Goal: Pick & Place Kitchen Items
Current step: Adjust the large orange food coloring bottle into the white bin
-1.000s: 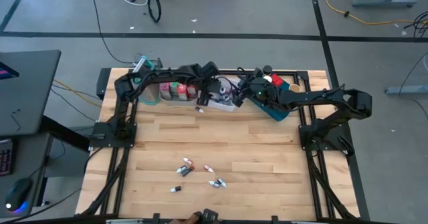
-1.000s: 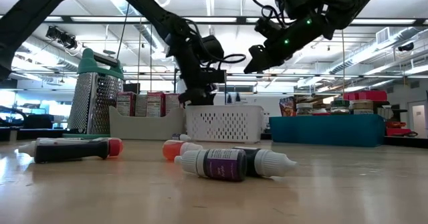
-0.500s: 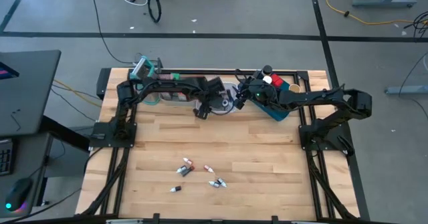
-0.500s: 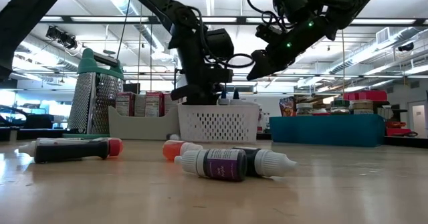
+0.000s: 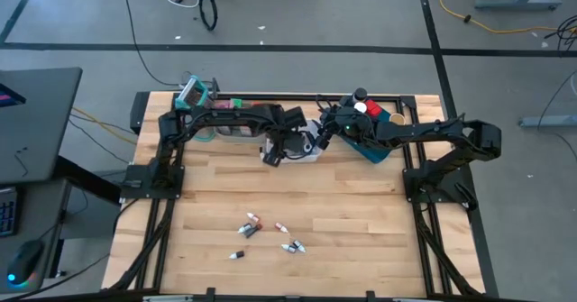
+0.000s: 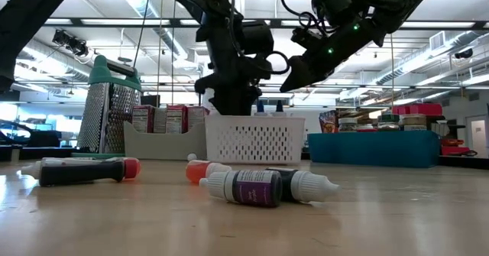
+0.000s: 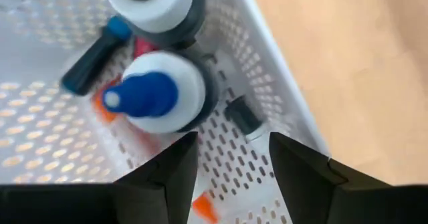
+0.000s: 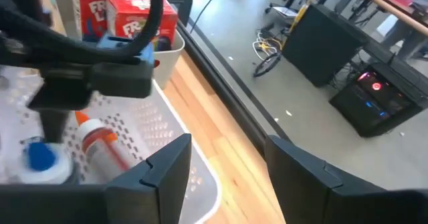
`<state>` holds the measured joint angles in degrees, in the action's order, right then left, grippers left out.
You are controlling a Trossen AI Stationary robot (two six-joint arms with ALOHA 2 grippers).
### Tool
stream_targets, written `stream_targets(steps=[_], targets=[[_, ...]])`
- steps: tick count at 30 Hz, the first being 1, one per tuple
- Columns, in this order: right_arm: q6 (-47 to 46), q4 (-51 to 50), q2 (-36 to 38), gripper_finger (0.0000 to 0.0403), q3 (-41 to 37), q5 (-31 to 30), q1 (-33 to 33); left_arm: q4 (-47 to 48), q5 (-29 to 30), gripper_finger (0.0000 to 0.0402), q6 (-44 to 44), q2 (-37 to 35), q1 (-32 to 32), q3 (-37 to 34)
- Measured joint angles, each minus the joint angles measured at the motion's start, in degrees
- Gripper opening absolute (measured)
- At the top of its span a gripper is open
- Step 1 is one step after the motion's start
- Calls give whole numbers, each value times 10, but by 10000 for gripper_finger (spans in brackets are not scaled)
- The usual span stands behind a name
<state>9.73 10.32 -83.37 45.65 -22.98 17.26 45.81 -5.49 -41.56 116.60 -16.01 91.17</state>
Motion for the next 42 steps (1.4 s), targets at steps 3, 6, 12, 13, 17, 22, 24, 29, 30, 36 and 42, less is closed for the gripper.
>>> stream_targets(steps=[3, 6, 12, 13, 17, 22, 24, 29, 30, 36, 42], targets=[[3, -2, 0, 201, 0, 0, 1, 10, -18, 194, 4, 0, 5, 4], [3, -4, 0, 201, 0, 0, 1, 13, 48, 194, 7, 0, 8, 5], [2, -2, 0, 201, 0, -1, 1, 15, 151, 194, 67, 0, -4, 6], [2, -2, 0, 201, 0, -1, 1, 22, 151, 194, 77, 0, -9, 6], [1, -2, 0, 201, 0, -1, 1, 33, 91, 194, 111, 5, -35, 5], [-1, -1, 0, 201, 0, -1, 1, 13, 63, 194, 118, 7, -61, 5], [-1, -1, 0, 201, 0, 0, 1, 18, 49, 194, 112, 7, -67, 4], [-1, -1, 0, 201, 0, 0, 1, 15, 18, 194, 111, 7, -73, -14], [-1, 0, 0, 201, 0, 0, 1, 16, 18, 194, 112, 8, -73, -18], [0, 1, 0, 201, 0, -1, 1, 8, 63, 194, 143, 7, -53, -24], [0, 15, 0, 201, 0, 0, 1, -4, 50, 194, 190, 16, -52, -23]])
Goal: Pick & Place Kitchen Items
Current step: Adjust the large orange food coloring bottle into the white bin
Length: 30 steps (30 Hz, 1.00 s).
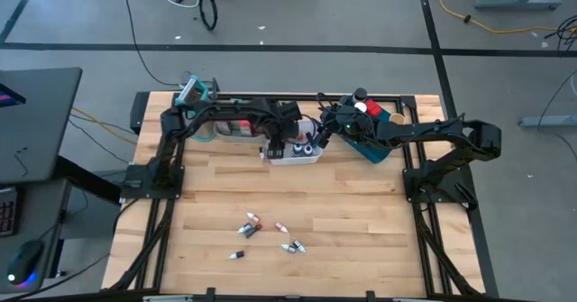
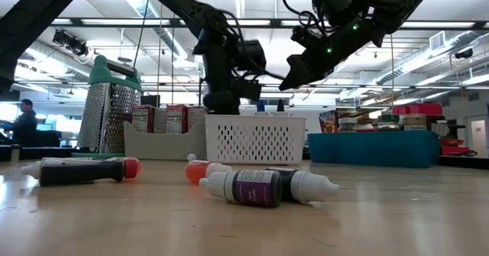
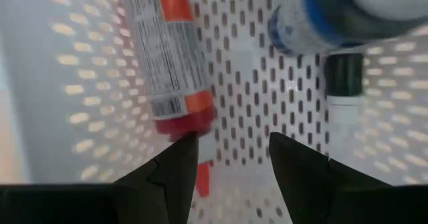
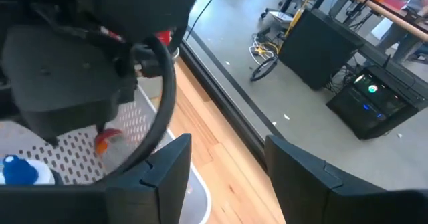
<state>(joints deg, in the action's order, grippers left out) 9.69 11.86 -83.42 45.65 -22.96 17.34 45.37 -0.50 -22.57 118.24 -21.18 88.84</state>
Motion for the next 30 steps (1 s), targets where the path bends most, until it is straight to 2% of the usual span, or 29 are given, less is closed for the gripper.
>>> stream_targets(steps=[7, 11, 15, 19, 23, 30], targets=[[4, 3, 0, 201, 0, 0, 0, 18, 3, 194, 23, 33, -5, 0], [12, 4, 0, 201, 0, 0, 0, 21, 0, 188, -4, 35, -6, -1], [13, 5, 0, 201, 0, 0, 0, 12, 14, 146, -18, 29, -3, 6], [13, 5, 0, 201, 0, -1, 0, 16, 27, 76, -30, 29, -3, 18], [13, 5, 0, 201, 0, -1, 0, 32, 64, 12, -42, 27, -1, 34], [13, 4, 0, 201, 0, -1, 0, 49, 83, 6, -62, -20, 6, 41]])
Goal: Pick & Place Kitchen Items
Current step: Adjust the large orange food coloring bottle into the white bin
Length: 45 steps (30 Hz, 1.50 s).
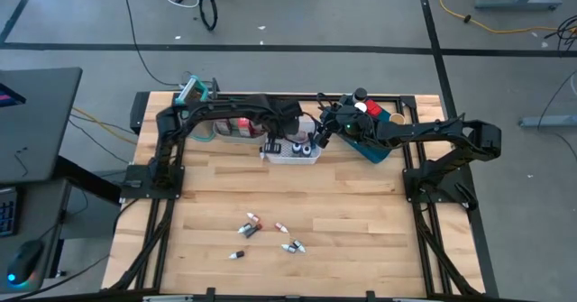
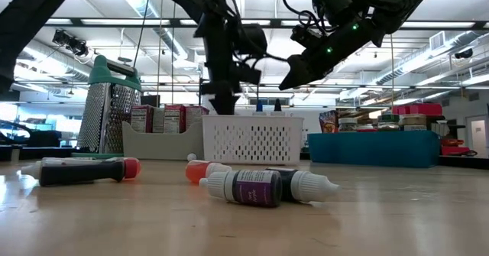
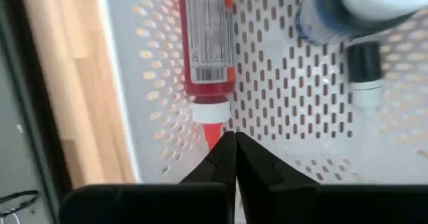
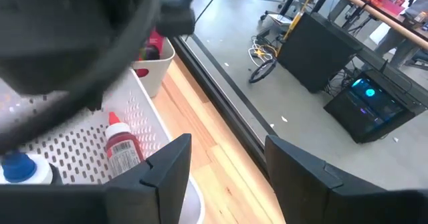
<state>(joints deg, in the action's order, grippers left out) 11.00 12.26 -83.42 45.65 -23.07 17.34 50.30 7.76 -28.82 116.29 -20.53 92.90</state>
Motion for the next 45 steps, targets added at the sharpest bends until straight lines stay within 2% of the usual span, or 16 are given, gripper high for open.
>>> stream_targets(steps=[3, 6, 18, 20, 24, 31, 37, 41, 45], targets=[[0, -1, 0, 201, 0, 0, 0, -5, -16, 9, 11, -12, 0, 0], [0, -3, 0, 201, 0, 1, 0, -13, -27, 32, 19, -8, -3, 0], [1, -5, 0, 201, 0, 2, 0, -35, -5, 180, -15, 39, -5, -4], [0, -4, 0, 201, 0, 2, 0, -39, -19, 199, -19, 39, -8, -4], [0, -4, 0, 201, 0, 2, 0, -45, -84, 222, -19, 44, -18, -4], [0, -2, 0, 201, 0, 5, 0, -53, -107, 218, -34, 73, -25, -3], [2, -1, 0, 201, 0, 16, 0, -62, -105, 173, -30, 71, -25, -3], [2, -3, 0, 201, 0, 16, 0, -60, -63, 145, -9, 70, -24, 8], [2, -3, 0, 201, 0, 16, 0, -51, -24, 142, -29, 71, -14, 24]])
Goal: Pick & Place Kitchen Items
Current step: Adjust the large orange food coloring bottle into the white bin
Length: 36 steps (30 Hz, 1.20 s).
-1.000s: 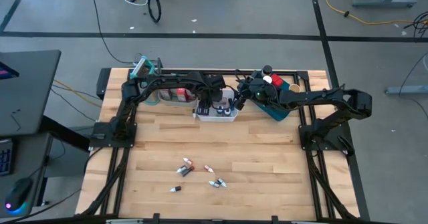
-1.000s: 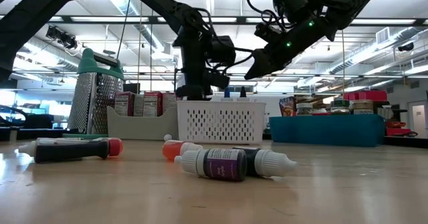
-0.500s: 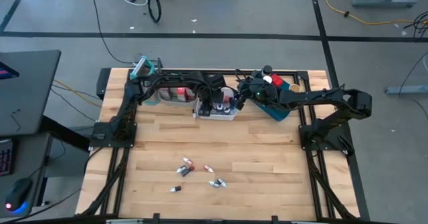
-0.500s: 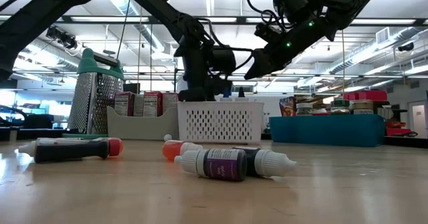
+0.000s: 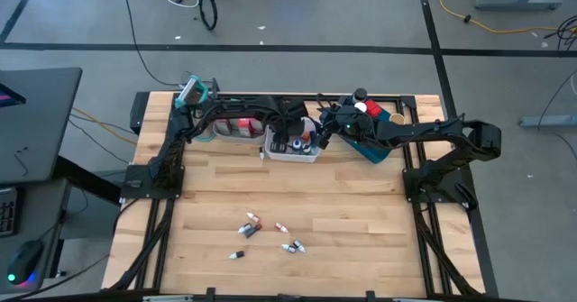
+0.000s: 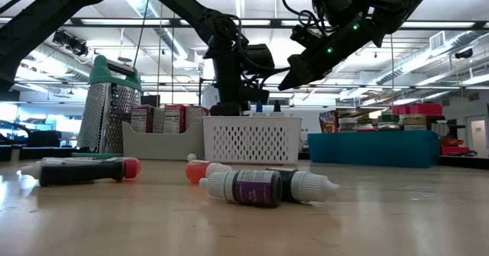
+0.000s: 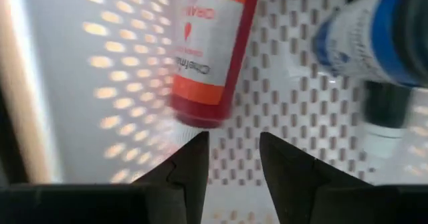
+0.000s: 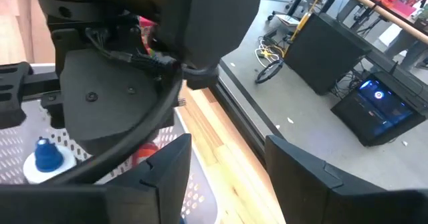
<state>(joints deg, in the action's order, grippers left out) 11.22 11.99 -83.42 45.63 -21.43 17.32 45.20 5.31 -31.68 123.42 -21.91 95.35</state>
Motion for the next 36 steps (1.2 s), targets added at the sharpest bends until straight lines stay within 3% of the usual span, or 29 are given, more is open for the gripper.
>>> stream_targets(steps=[4, 7, 15, 20, 30, 36], targets=[[0, 0, 0, 201, 0, 0, 0, -8, 53, 161, -8, 0, 9, 10], [0, -1, 0, 201, 0, 0, 0, -14, 58, 185, -16, 0, 9, 10], [0, -7, 0, 201, 0, -2, 0, -37, -44, 243, -20, 5, -15, 2], [0, -10, 0, 201, 0, -1, 0, -68, -45, 258, -21, 4, -30, -24], [0, -10, 0, 201, 0, 0, 0, -73, -52, 249, -44, 4, -35, -27], [2, -10, 0, 201, 0, 0, 0, -65, -40, 184, -72, 4, -34, -28]])
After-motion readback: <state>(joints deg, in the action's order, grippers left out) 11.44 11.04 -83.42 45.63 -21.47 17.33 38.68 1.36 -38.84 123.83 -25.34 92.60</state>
